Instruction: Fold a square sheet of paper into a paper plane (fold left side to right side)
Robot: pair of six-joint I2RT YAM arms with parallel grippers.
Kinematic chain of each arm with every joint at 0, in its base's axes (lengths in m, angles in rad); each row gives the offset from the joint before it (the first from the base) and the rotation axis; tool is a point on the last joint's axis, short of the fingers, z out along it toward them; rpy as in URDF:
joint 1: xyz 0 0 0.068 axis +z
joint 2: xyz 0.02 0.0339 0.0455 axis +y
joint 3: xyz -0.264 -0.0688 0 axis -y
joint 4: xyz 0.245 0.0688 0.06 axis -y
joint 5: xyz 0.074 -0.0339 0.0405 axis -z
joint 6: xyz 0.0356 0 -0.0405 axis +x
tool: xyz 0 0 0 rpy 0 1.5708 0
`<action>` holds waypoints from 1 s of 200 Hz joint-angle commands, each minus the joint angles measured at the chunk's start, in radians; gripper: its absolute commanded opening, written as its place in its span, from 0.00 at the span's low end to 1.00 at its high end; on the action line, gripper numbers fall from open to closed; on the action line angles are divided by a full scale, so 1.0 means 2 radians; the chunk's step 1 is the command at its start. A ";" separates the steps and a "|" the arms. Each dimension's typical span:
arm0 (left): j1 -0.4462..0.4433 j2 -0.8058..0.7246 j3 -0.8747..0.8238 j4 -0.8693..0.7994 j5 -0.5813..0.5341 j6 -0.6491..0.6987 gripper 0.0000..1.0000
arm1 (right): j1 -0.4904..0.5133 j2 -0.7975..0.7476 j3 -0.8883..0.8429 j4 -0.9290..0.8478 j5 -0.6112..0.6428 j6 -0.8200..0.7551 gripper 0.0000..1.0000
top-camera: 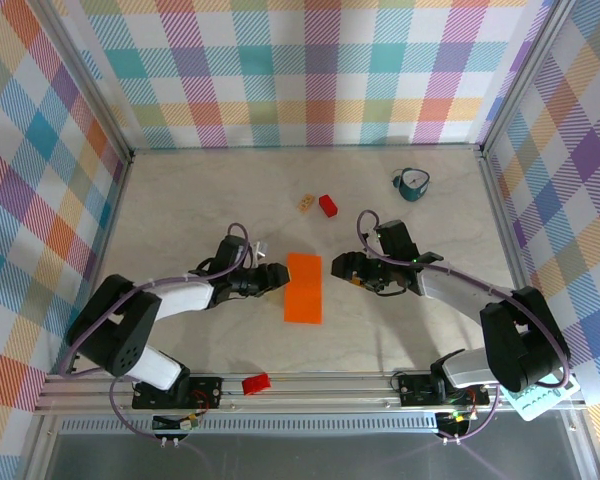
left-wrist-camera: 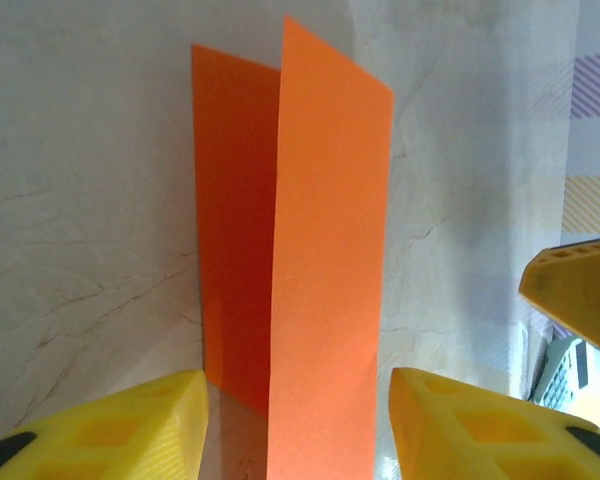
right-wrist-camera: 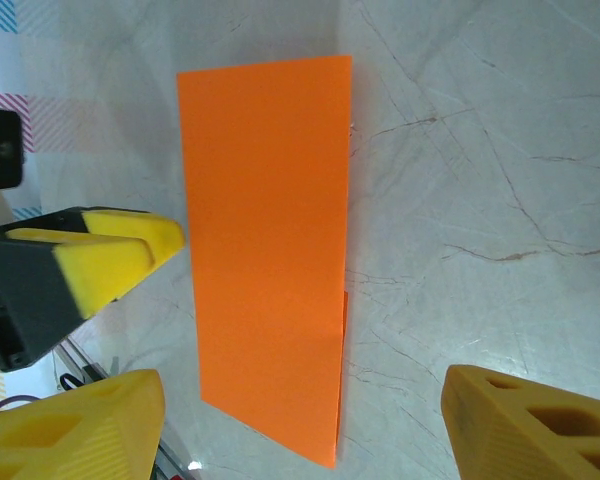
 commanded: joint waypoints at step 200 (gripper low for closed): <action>0.002 0.021 0.056 -0.073 0.047 -0.010 0.03 | 0.297 -0.028 0.027 -0.065 0.327 -0.139 0.68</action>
